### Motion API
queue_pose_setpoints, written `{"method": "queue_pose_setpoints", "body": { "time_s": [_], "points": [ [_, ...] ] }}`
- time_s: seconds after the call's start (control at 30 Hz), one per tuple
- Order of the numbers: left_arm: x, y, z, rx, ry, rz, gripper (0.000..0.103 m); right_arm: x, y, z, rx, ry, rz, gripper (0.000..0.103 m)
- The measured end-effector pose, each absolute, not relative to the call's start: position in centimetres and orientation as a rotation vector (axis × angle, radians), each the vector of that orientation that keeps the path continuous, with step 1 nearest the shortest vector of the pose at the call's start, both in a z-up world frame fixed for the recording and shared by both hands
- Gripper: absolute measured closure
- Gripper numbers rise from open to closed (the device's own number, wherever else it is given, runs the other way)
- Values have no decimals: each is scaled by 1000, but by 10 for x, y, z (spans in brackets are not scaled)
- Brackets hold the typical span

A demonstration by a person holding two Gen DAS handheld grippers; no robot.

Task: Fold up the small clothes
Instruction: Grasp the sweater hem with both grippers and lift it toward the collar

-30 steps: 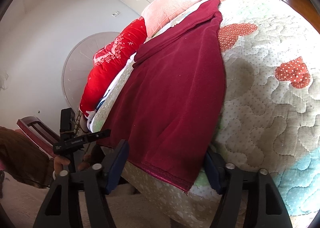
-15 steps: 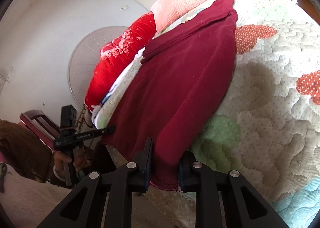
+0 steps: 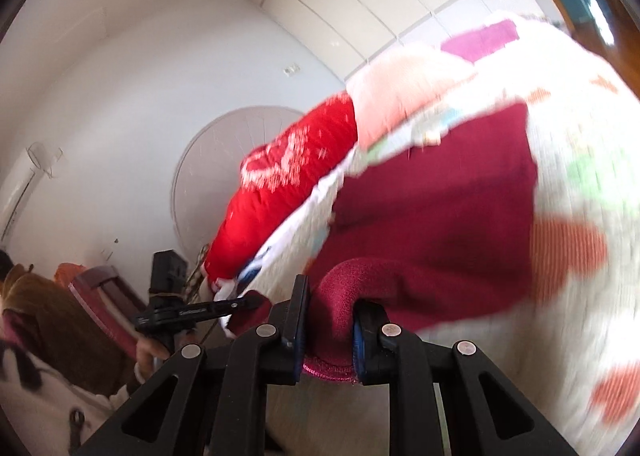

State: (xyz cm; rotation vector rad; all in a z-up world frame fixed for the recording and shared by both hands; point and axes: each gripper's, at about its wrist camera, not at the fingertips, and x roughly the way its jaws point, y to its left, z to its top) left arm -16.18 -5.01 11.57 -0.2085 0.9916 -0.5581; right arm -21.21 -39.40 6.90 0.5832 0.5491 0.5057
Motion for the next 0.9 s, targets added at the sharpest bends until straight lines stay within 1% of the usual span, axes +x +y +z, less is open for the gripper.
{"method": "queue_pose_setpoints", "body": {
  "time_s": [0.17, 0.3, 0.43, 0.6, 0.67, 0.7, 0.73, 0.77, 0.83, 0.87, 0.9],
  "points": [
    [-84, -70, 135, -225, 925, -525, 97, -140, -421, 90, 613, 487, 438, 86],
    [-14, -92, 125, -214, 928, -442, 97, -74, -438, 93, 614, 500, 333, 86],
    [41, -105, 97, -230, 983, -370, 97, -20, -455, 74, 659, 556, 236, 86],
    [81, -110, 61, -266, 1083, -375, 97, 35, -465, 46, 656, 626, 168, 86],
    [87, -101, 57, -355, 1093, -401, 96, 49, -480, 31, 708, 701, 135, 83],
    [89, -96, 58, -401, 1097, -424, 92, 53, -488, 26, 763, 713, 148, 81],
    [92, -91, 61, -430, 1108, -451, 85, 53, -496, 26, 806, 691, 164, 76],
    [94, -90, 64, -439, 1110, -463, 81, 49, -505, 30, 845, 648, 171, 65],
    [94, -91, 76, -421, 1088, -473, 79, 35, -519, 45, 843, 558, 104, 50],
    [92, -92, 83, -391, 1059, -456, 71, 27, -525, 54, 836, 523, 95, 50],
    [89, -93, 90, -367, 1026, -435, 54, 24, -527, 60, 833, 518, 117, 50]
  ]
}}
